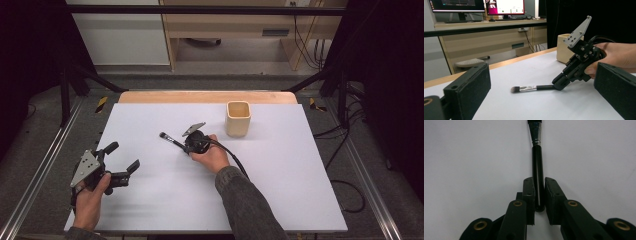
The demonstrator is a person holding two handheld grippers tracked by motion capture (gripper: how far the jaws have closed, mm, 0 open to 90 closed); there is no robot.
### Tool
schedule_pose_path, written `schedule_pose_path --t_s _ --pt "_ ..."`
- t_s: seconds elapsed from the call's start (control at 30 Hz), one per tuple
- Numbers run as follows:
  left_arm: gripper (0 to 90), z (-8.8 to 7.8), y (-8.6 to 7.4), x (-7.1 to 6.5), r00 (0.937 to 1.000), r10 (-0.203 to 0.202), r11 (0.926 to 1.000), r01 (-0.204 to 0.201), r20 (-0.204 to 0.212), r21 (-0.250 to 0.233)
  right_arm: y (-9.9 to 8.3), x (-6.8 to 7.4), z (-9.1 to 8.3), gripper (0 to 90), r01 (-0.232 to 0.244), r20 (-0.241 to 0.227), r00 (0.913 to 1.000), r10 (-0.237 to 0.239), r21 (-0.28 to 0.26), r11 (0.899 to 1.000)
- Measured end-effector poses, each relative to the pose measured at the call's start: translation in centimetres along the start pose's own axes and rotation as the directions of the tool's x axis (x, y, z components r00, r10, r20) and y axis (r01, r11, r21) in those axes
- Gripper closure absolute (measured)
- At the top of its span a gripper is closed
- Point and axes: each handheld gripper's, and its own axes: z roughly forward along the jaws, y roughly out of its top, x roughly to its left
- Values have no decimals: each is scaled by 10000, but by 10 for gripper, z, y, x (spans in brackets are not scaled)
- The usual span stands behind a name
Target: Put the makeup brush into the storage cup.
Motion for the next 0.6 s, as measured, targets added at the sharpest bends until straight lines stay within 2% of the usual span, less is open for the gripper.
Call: schedule_pose_path --t_s 0.2,0.6 --pt "7 -1 0 1 10000 -14 10000 13 -50 -37 -1 0 -1 796 -120 -5 9999 120 -131 9998" --pt "7 0 1 0 10000 6 10000 -7 -61 -27 -1 3 -11 796 44 -131 9999 -50 -402 9992"
